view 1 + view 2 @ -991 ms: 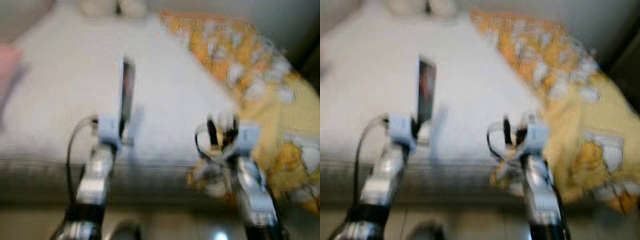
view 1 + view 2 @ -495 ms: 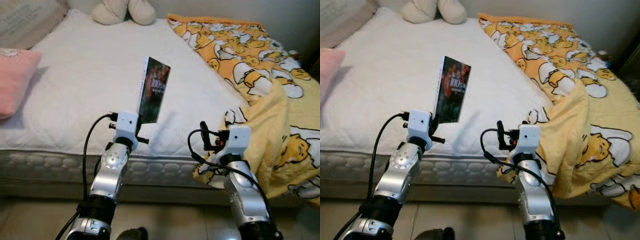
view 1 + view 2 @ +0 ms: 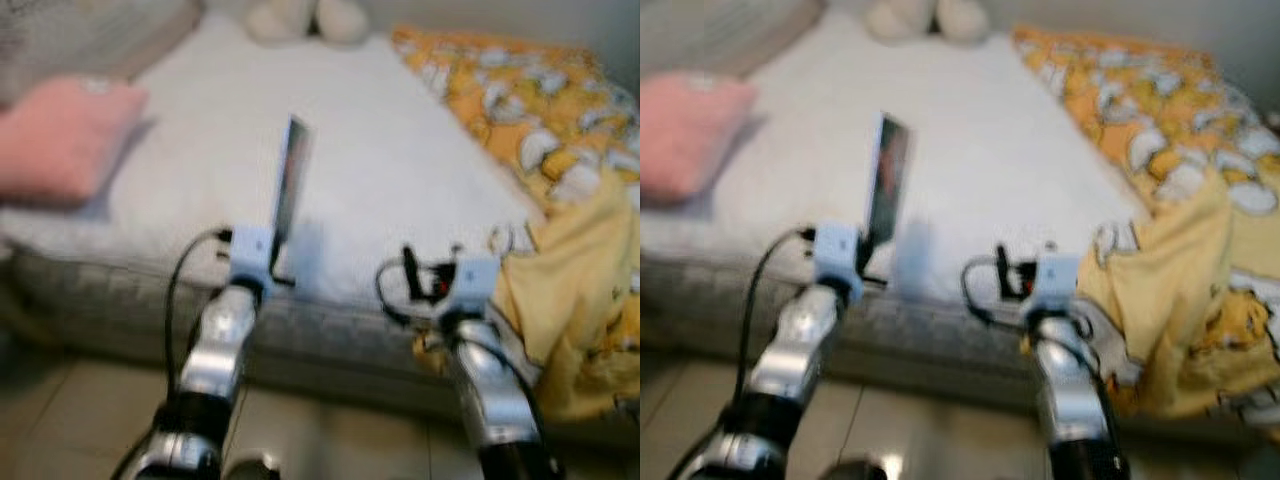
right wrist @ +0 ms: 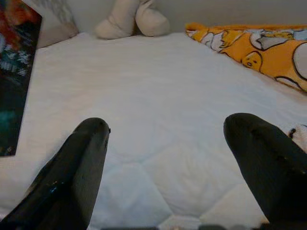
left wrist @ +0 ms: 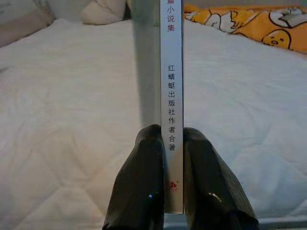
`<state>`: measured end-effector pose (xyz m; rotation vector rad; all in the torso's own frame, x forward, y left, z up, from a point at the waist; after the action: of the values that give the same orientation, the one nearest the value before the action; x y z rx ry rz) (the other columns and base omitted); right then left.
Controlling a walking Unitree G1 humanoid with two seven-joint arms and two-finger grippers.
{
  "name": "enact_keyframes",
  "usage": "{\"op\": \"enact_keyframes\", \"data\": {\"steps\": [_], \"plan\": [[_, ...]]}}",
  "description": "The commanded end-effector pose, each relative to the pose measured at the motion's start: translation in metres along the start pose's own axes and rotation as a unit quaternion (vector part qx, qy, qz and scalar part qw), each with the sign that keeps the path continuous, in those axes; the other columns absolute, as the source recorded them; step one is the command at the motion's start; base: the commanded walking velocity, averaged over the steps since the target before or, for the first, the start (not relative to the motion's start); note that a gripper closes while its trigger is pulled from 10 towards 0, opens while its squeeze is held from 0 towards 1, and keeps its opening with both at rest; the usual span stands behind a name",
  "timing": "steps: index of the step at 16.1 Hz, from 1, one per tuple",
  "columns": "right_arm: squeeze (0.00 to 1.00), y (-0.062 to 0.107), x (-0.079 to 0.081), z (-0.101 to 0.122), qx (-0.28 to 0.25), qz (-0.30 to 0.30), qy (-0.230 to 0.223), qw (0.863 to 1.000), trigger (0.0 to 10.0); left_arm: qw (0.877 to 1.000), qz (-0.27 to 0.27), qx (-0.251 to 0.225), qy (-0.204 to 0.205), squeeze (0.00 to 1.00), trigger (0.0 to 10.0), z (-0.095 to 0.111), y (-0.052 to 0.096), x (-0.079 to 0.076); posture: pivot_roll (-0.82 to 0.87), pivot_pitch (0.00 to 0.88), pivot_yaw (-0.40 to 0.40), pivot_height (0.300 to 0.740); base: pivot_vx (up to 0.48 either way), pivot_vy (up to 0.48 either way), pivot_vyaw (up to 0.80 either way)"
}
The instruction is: Clean up the room
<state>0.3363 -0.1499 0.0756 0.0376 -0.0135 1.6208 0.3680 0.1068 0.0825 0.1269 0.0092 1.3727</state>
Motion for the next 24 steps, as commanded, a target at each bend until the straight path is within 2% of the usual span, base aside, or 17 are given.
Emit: {"op": "enact_keyframes", "data": {"steps": [1, 4, 10, 15, 24], "plan": [[0.0, -0.004, 0.002, 0.006, -0.013, 0.001, 0.0, 1.0, 10.0, 0.999, -0.006, -0.036, -0.007, 0.0, 0.0, 0.021, -0.006, 0.0, 0.03, 0.0, -0.031, 0.74, 0.337, 0.0, 0.0], [0.0, -0.005, 0.005, 0.007, -0.018, 0.009, -0.008, 1.0, 10.0, 0.999, -0.004, -0.038, -0.021, 0.0, 0.0, 0.027, -0.011, 0.004, 0.04, 0.0, -0.031, 0.74, 0.455, 0.0, 0.0], [0.0, -0.007, 0.009, 0.006, -0.018, 0.02, -0.008, 1.0, 10.0, 0.999, 0.009, -0.034, -0.008, 0.0, 0.0, 0.026, -0.012, 0.015, 0.05, 0.0, -0.039, 0.74, 0.45, 0.042, 0.0], [0.0, -0.008, 0.011, 0.002, -0.012, 0.028, -0.008, 1.0, 10.0, 0.999, 0.021, -0.027, 0.01, 0.0, 0.0, 0.021, -0.012, 0.023, 0.07, 0.0, -0.049, 0.74, 0.103, 0.43, 0.0], [0.0, -0.006, 0.014, -0.004, -0.006, 0.038, -0.013, 0.999, 10.0, 1.0, 0.017, -0.017, -0.01, 0.0, 0.0, 0.022, -0.017, 0.023, 0.06, 0.0, -0.048, 0.74, 0.03, 0.469, 0.0]]}}
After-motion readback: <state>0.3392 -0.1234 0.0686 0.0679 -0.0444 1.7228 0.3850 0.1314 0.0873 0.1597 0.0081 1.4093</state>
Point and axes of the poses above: a point about 5 cm out from each wrist's last joint towards the gripper, its own y axis pointing back from the gripper into the wrist, its own z axis along the axis of the wrist's last joint, x = y × z, the point moved 5 cm from there along -y, pointing out of the wrist towards the gripper, and after that the axes turned 1 degree about y, right-handed, at the moved point
